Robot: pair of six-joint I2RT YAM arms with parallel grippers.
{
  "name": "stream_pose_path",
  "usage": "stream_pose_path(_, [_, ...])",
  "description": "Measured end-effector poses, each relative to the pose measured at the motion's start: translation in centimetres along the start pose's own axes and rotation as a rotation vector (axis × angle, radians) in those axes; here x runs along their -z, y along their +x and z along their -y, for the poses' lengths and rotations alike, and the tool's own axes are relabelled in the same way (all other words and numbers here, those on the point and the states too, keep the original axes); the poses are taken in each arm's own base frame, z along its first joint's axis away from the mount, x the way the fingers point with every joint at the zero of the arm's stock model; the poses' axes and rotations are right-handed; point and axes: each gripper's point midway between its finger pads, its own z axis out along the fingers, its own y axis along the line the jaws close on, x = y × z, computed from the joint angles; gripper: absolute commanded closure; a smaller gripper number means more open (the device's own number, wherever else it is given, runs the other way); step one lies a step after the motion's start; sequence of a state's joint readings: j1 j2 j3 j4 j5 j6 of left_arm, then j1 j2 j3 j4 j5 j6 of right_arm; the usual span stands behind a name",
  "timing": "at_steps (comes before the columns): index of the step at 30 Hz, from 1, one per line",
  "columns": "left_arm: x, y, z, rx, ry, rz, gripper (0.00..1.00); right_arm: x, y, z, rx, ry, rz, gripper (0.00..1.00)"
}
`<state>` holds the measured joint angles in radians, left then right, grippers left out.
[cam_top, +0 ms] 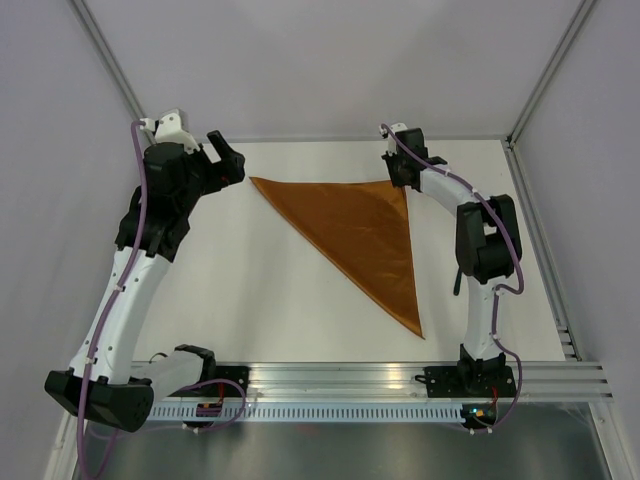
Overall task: Fold the napkin, place the utensils inside, and roll it up
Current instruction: Fold the napkin at the center of the board.
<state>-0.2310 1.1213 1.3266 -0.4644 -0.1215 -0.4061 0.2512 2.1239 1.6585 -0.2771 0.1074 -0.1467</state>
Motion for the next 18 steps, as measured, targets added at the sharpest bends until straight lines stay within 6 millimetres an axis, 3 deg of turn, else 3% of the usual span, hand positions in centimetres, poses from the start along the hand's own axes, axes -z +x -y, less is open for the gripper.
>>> stream_pose_path(6, [-0.3, 0.3, 0.0, -0.001, -0.002, -0.008, 0.00, -0.8, 0.7, -0.1, 0.002, 0.000, -0.018, 0.98])
stream_pose_path(12, [-0.7, 1.0, -0.3, -0.003, -0.009, -0.026, 0.00, -1.8, 1.3, 0.0, 0.004, 0.008, -0.034, 0.81])
stream_pose_path(16, [-0.7, 1.2, -0.4, -0.004, -0.010, -0.029, 0.00, -2.2, 1.7, 0.4, 0.004, 0.028, -0.045, 0.60])
stream_pose_path(18, [-0.8, 1.2, -0.4, -0.004, -0.010, -0.028, 0.00, -2.3, 1.6, 0.6, 0.005, 0.034, -0.044, 0.55])
